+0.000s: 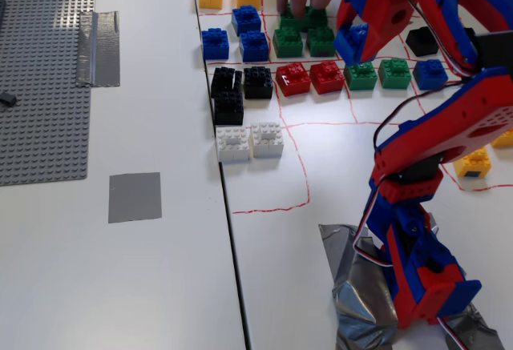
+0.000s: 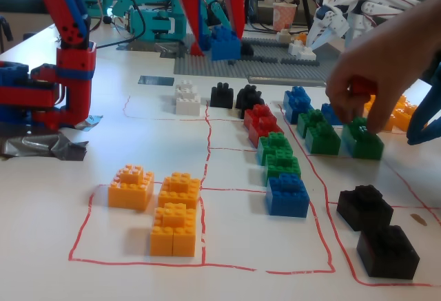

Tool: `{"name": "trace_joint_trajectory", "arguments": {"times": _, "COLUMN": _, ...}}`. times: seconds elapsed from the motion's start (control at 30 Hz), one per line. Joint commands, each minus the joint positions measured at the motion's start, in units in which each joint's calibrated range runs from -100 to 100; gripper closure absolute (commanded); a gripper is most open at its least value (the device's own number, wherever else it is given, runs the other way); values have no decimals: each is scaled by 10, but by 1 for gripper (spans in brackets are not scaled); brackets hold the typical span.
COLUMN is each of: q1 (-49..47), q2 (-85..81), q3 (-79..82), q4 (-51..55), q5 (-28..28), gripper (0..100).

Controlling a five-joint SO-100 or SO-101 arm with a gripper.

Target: Grab the block and put it in the grey marker

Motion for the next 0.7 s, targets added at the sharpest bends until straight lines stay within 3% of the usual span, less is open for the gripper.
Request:
{"name": "trace_joint_trajectory", "arguments": {"times": 0.0, "q1": -37, "q2": -40, "q3": 8, "q4": -27, "q5": -7, "gripper": 100}}
{"name": "trace_joint_trajectory", "arguments": {"times": 0.67, "q1": -273, "q2": -24, "q3": 118, "q4": -184, "q5": -14, "gripper": 100}}
